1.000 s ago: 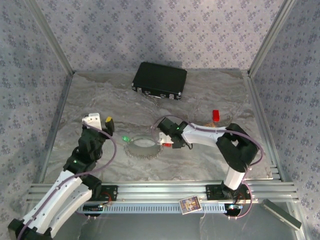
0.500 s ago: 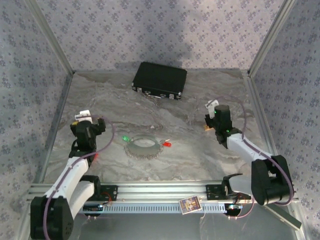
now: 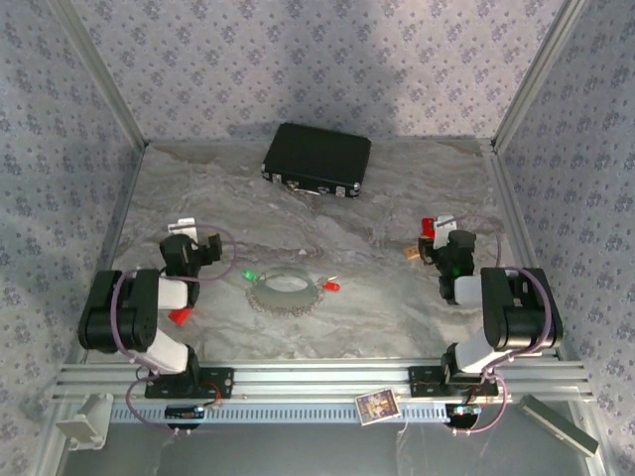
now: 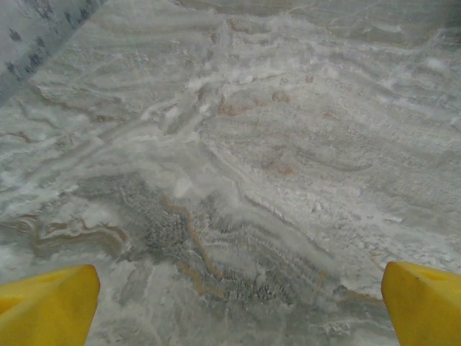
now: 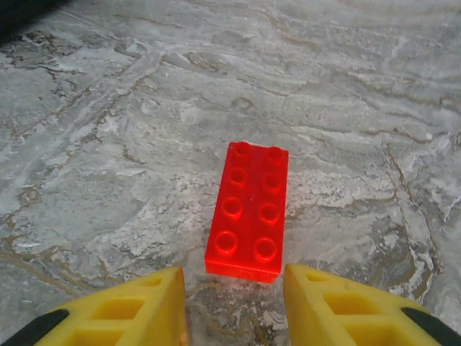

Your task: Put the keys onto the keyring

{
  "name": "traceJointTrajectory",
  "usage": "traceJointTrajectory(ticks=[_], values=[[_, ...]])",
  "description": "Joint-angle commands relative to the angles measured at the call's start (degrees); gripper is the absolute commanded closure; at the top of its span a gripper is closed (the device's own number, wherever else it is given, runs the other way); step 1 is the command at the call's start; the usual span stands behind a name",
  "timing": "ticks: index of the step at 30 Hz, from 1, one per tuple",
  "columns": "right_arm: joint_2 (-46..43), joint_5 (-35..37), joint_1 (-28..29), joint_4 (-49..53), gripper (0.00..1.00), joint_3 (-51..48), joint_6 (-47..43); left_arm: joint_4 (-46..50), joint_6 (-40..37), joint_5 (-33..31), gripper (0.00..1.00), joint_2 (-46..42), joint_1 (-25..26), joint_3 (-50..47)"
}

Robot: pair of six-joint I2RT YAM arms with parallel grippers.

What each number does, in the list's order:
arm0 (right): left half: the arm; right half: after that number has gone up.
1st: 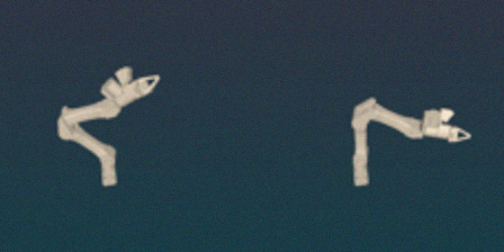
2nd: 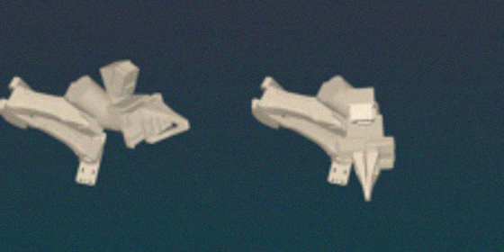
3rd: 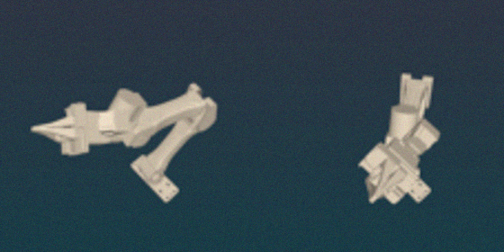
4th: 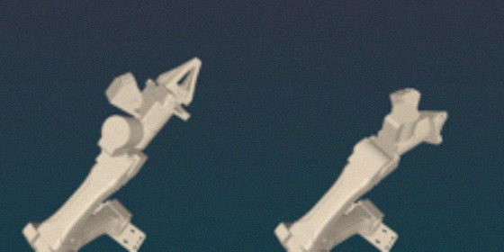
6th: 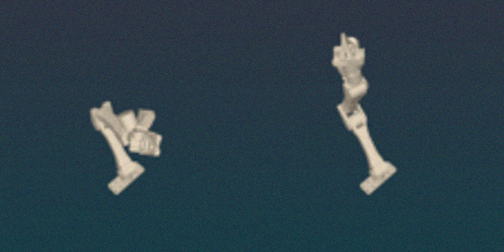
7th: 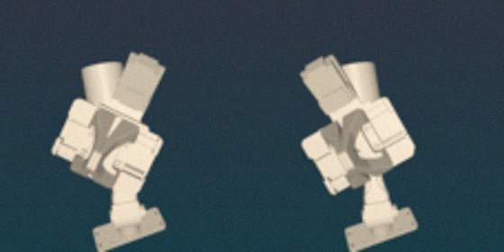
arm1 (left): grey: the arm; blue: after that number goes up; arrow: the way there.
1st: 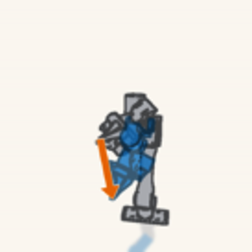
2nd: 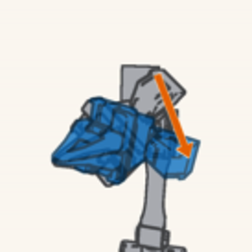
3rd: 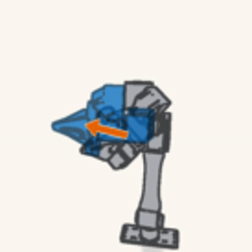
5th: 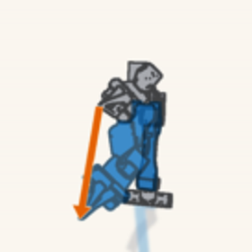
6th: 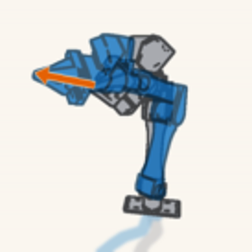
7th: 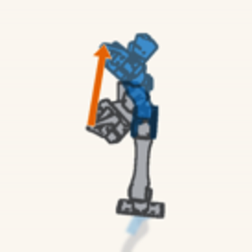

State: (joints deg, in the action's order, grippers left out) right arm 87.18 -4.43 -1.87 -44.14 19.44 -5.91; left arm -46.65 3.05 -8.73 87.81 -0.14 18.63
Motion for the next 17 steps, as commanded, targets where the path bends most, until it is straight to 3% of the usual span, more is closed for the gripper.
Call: traceJointTrajectory(ticks=[1,4,7,13,14,16,17], values=[[-0.2,-1.1,-1.9,-1.4,0.55,3.1,3.7,-1.4,-0.1,-0.8,0.0,0.1,0.0,4.4],[0.1,0.2,-1.5,-2.0,0.52,3.0,3.9,-2.1,-2.2,-1.0,0.0,0.3,1.9,4.2],[0.1,1.7,-1.2,-1.8,0.5,3.2,4.1,-0.1,-1.3,3.1,0.0,0.1,0.0,4.9],[0.1,2.8,-0.8,-1.5,0.48,3.3,4.0,0.5,-1.5,3.6,0.0,0.3,-0.1,5.5],[0.0,2.9,-0.8,-1.6,0.44,3.3,4.0,0.6,-1.5,3.6,0.0,0.4,-0.1,5.5],[0.1,3.6,-0.6,-1.6,0.01,3.1,3.9,0.4,-1.5,3.7,0.0,0.4,-0.1,5.4],[-0.1,4.4,-0.3,-1.9,0.01,3.0,3.7,0.0,-1.7,4.1,0.0,0.3,-0.1,5.2]])
